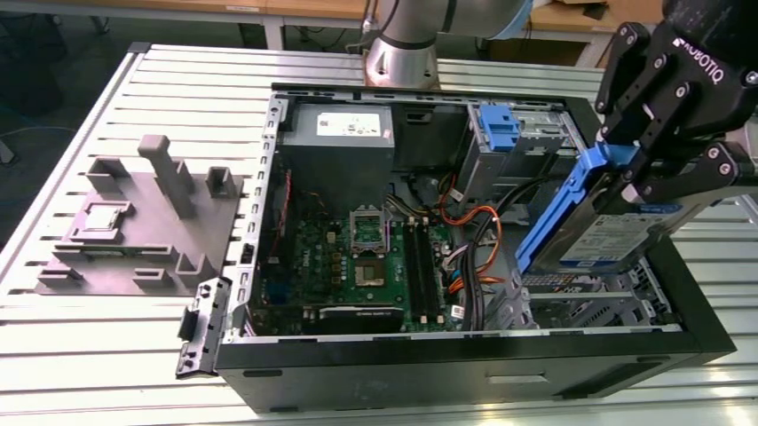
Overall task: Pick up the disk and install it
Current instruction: 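Insert the disk into the insertion slot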
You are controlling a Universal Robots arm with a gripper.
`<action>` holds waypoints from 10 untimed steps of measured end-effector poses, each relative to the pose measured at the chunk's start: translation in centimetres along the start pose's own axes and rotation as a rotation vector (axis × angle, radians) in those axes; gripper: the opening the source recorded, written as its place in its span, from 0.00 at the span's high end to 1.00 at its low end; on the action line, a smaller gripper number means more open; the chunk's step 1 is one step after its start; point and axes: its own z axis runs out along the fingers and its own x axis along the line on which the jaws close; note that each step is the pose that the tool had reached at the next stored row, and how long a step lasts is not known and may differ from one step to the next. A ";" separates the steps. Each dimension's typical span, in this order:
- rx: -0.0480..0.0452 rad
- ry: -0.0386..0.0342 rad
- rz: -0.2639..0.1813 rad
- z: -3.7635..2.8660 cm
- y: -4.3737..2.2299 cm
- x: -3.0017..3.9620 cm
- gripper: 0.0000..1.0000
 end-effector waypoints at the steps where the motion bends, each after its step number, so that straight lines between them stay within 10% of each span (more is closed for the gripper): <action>1: 0.0000 0.0002 0.000 0.04 -0.06 0.01 0.63; 10: 0.0001 -0.0001 0.002 0.59 -0.38 0.32 0.63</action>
